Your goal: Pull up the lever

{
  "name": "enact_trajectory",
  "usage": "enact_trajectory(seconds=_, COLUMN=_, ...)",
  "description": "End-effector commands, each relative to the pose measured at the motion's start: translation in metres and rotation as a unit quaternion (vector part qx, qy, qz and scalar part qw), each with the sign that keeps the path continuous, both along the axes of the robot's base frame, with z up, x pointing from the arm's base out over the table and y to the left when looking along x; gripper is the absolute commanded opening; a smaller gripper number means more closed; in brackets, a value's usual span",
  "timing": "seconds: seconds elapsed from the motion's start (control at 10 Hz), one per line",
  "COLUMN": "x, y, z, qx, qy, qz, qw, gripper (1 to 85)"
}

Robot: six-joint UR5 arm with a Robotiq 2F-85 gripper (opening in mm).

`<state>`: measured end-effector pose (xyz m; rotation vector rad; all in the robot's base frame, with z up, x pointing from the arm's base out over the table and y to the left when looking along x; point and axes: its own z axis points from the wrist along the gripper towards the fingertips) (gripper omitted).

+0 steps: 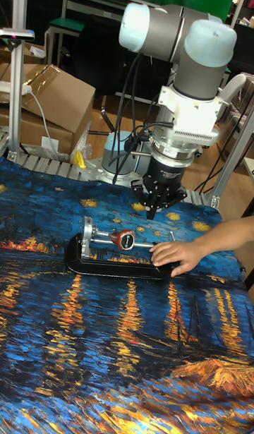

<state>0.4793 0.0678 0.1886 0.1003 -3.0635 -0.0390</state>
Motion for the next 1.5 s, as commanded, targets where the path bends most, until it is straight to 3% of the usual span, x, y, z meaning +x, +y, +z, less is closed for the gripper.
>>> enact_trajectory(seconds=0.0, x=0.012, y=0.0, z=0.001, qx=-0.003, qy=-0.023, qz=-0.004, qw=0.9997, gripper=1.0)
enact_trajectory(seconds=0.3, x=0.019, y=-0.003, z=0.001, qx=-0.008, qy=-0.038, qz=0.008, qw=0.9992, gripper=1.0)
enact_trajectory(seconds=0.4, x=0.015, y=-0.009, z=0.001, qx=-0.021, qy=-0.03, qz=0.008, qw=0.9993, gripper=1.0)
enact_trajectory(seconds=0.6, x=0.007, y=-0.011, z=0.001, qx=-0.024, qy=-0.014, qz=0.004, qw=0.9996, gripper=1.0)
enact_trajectory(seconds=0.9, x=0.023, y=-0.01, z=0.001, qx=-0.023, qy=-0.046, qz=-0.001, qw=0.9987, gripper=1.0)
enact_trajectory(seconds=1.0, x=0.017, y=-0.022, z=0.001, qx=-0.046, qy=-0.033, qz=0.013, qw=0.9983, gripper=1.0)
enact_trajectory(seconds=1.1, x=0.012, y=-0.017, z=0.001, qx=-0.034, qy=-0.024, qz=0.013, qw=0.999, gripper=1.0)
enact_trajectory(seconds=1.2, x=0.033, y=-0.002, z=-0.012, qx=-0.019, qy=-0.013, qz=0.013, qw=0.9997, gripper=1.0)
enact_trajectory(seconds=1.3, x=0.052, y=0.006, z=-0.027, qx=-0.017, qy=-0.014, qz=0.018, qw=0.9996, gripper=2.0)
enact_trajectory(seconds=1.4, x=0.063, y=0.009, z=-0.037, qx=-0.017, qy=-0.017, qz=0.027, qw=0.9993, gripper=5.3)
